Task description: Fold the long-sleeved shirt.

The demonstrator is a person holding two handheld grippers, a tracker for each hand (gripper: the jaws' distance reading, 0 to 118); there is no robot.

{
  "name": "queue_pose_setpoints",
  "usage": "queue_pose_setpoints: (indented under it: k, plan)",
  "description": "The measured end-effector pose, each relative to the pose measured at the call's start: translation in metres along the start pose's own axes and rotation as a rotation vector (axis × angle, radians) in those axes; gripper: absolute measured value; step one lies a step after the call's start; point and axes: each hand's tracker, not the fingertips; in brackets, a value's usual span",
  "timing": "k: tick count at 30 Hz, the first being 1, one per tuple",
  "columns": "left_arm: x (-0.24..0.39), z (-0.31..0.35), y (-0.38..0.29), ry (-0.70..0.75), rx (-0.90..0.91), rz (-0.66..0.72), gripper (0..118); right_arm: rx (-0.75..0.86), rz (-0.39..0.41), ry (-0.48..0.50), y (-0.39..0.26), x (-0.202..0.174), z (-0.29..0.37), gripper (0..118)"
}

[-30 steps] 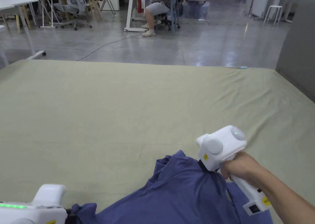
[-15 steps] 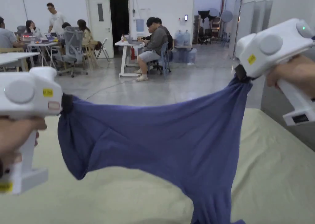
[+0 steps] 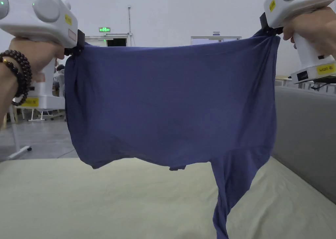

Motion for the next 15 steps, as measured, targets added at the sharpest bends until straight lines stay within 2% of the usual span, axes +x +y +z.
queue_pose_setpoints:
  k: [2,5,7,11,15]
  plan:
    - [0.002,-0.004,-0.008,-0.009,0.006,0.012,0,-0.013,-0.032,0.015,-0.011,0.000,-0.006,0]
    - [0.009,-0.013,-0.043,-0.016,-0.045,-0.001,0,-0.062,-0.008,0.037,-0.046,-0.010,-0.022,0]
    - [0.010,-0.024,-0.077,-0.012,-0.113,-0.003,0,-0.120,0.000,0.056,-0.084,-0.019,-0.036,0]
    - [0.009,-0.046,-0.161,-0.045,-0.227,0.015,0,-0.179,-0.058,0.126,-0.172,-0.036,-0.052,0]
    - [0.009,-0.051,-0.235,-0.058,-0.316,0.010,0,-0.265,0.000,0.136,-0.240,-0.050,-0.060,0]
